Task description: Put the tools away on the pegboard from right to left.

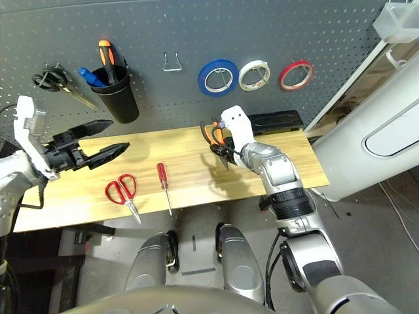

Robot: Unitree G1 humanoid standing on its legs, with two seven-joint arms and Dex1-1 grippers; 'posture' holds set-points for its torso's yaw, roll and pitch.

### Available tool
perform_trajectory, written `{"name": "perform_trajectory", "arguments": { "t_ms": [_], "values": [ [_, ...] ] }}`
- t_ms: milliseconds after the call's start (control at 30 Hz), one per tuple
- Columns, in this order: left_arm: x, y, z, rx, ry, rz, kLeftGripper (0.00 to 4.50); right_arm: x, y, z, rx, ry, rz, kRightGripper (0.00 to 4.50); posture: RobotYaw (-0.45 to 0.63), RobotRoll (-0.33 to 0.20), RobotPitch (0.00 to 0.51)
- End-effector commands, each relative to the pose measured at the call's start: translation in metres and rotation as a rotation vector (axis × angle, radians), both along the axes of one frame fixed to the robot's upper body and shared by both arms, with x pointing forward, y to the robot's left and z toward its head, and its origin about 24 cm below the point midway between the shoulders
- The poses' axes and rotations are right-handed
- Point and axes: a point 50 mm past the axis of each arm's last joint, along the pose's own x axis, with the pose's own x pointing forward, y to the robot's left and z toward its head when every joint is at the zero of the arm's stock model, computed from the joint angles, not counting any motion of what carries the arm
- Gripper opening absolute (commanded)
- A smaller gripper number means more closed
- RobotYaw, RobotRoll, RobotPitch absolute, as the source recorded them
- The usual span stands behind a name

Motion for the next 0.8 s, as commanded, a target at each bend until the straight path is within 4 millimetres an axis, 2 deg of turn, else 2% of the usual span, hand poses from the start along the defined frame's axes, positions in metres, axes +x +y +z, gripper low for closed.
{"name": "perform_trajectory", "arguments": {
  "t_ms": [33,200,300,433,600,800],
  "values": [
    [-0.001,0.01,0.019,-0.023,-0.009,0.005,4.5,0.002,0.001,0.033,0.123,-0.068,0.076,2.02,0.01,0.0,0.038],
    [0.002,0.02,0.037,-0.004,-0.037,0.027,4.5,0.012,0.006,0.074,0.182,-0.196,0.141,2.02,0.01,0.0,0.033],
    [0.003,0.026,0.042,0.006,-0.049,0.051,4.5,0.016,0.009,0.09,0.204,-0.262,0.16,2.02,0.02,0.0,0.032],
    [0.006,0.039,0.047,0.019,-0.073,0.109,4.5,0.021,0.019,0.125,0.302,-0.516,0.186,2.02,0.02,0.0,0.031],
    [0.007,0.047,0.046,0.047,-0.077,0.145,4.5,0.027,0.032,0.142,0.356,-0.705,0.14,2.02,0.02,0.0,0.031],
    [0.007,0.047,0.039,0.046,-0.061,0.153,4.5,0.034,0.058,0.152,0.291,-0.973,0.103,2.02,0.03,0.0,0.034]
  ]
}}
